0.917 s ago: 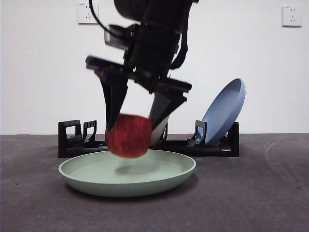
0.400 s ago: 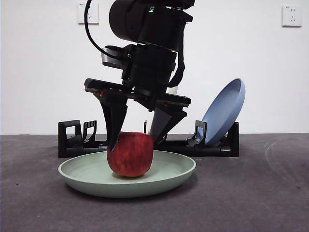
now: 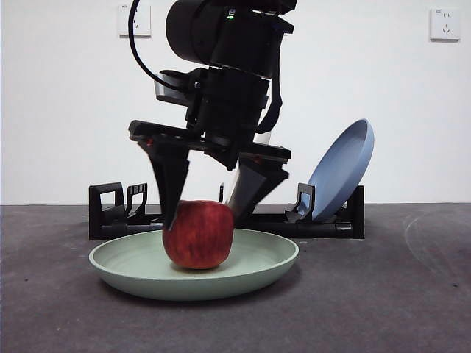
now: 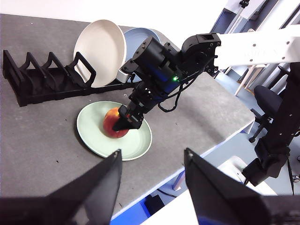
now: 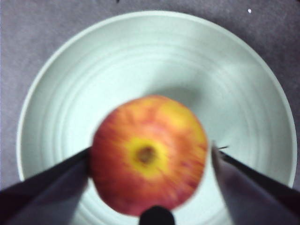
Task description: Take the green plate from the plate rack,put the plate on the table,take the apple from the table,put the apple in the plate
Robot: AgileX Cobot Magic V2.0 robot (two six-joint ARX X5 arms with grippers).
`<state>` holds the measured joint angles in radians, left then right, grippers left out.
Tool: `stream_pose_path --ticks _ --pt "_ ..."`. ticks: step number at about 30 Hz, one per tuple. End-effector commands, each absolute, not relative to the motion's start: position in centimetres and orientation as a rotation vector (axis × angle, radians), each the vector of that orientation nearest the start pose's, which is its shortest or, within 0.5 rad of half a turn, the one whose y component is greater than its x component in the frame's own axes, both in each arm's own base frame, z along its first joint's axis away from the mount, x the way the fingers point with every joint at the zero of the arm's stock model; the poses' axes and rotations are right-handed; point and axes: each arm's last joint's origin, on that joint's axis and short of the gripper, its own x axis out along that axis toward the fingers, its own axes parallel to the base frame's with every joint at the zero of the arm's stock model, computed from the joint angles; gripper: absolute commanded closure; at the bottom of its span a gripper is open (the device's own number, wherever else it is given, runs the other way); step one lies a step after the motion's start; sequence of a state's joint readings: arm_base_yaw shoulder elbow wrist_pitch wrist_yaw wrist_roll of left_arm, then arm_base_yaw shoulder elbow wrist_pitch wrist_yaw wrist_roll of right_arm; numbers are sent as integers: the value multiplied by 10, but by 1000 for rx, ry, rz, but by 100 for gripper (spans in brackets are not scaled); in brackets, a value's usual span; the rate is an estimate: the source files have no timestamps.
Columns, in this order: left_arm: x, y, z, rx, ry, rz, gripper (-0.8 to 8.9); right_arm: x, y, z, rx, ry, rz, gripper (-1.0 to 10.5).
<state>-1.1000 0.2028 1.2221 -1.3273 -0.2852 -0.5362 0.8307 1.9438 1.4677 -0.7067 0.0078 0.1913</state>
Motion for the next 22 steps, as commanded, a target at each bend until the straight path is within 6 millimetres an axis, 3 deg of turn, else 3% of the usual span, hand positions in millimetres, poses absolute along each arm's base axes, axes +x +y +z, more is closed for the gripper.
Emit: stream_pose_path --ticks 1,6,10,16,22 --pt "-24 66 367 -309 451 -713 593 269 295 191 -338 1196 596 379" --pt "-24 66 367 -309 451 -713 593 270 296 200 -341 1205 596 379" --pt "-24 66 367 -309 451 -713 593 272 299 224 -326 1195 616 380" --pt "-24 66 367 -315 453 -710 593 270 297 292 -347 1124 664 380" --pt "-22 65 368 -307 434 -648 593 251 276 364 -383 1028 724 384"
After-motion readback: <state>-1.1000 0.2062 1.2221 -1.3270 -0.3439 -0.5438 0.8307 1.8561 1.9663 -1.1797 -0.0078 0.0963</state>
